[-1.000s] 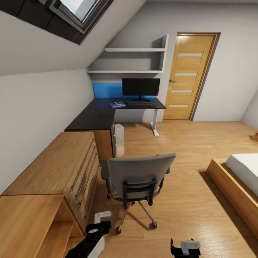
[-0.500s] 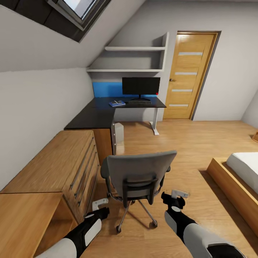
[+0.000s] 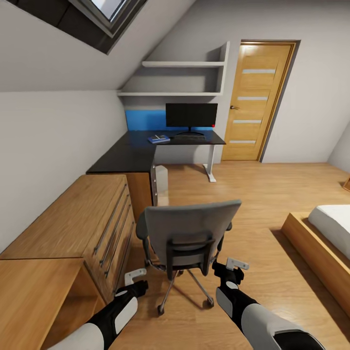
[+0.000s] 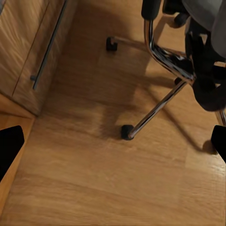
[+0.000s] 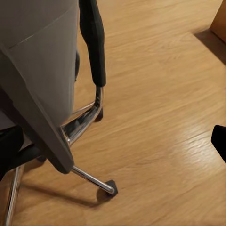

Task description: In the bedroom, organize the workspace by keeping the computer under the desk, ensuring the monitor is on the desk, placing the keyboard on the desk next to the monitor, placing the mouse on the desk next to the keyboard, moving the folder from the swivel chair onto the desk next to the mouse, stacking the notebook on top of the folder with the pen on top of the notebook, and positioning the swivel chair next to the desk.

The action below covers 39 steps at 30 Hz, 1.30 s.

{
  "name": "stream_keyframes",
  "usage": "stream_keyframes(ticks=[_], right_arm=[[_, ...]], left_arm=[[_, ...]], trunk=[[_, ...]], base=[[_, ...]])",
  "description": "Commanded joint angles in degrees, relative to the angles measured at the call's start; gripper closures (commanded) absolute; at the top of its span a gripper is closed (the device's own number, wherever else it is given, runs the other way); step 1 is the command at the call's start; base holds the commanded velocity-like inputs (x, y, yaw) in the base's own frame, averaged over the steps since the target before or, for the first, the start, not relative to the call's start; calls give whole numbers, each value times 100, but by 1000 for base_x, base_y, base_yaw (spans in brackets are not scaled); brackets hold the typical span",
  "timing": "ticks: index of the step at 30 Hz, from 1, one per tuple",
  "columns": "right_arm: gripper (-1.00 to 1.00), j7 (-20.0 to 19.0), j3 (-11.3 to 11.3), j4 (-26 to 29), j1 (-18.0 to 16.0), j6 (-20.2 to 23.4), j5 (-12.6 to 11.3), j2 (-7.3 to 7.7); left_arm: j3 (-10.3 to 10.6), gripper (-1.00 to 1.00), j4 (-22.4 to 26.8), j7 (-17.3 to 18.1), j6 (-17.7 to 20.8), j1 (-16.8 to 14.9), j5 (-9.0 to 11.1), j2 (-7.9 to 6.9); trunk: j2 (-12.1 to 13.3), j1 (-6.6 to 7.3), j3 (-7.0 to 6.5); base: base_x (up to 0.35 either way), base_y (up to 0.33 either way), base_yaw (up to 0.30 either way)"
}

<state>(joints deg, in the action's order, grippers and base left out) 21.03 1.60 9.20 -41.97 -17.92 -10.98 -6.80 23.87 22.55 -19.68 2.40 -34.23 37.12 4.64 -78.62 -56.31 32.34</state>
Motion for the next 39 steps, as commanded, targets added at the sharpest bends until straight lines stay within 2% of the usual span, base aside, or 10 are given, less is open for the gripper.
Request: stream_keyframes(ticks=[1, 10, 16, 26, 39], right_arm=[[-100, 7, 19, -4, -4, -32, -49, 0], [-100, -1, 22, -13, 1, -40, -19, 24], [-100, -2, 24, -10, 3, -116, -7, 35], [-100, -2, 28, -14, 9, -535, -16, 19], [-100, -2, 42, -13, 13, -607, -18, 18]], left_arm=[[46, -100, 12, -51, -12, -4, 32, -8], [47, -100, -162, -61, -300, -4, 27, 3], [47, -100, -212, -71, -329, -4, 12, 14], [53, -100, -224, -88, -340, -4, 3, 27], [56, -100, -225, -91, -336, -4, 10, 46]], trunk=[[-45, -22, 24], [-406, -220, 186], [-646, -352, 293], [-1048, -572, 473], [-1569, -857, 706]], base=[[0, 0, 0], [0, 0, 0], [0, 0, 0], [0, 0, 0], [0, 0, 0]])
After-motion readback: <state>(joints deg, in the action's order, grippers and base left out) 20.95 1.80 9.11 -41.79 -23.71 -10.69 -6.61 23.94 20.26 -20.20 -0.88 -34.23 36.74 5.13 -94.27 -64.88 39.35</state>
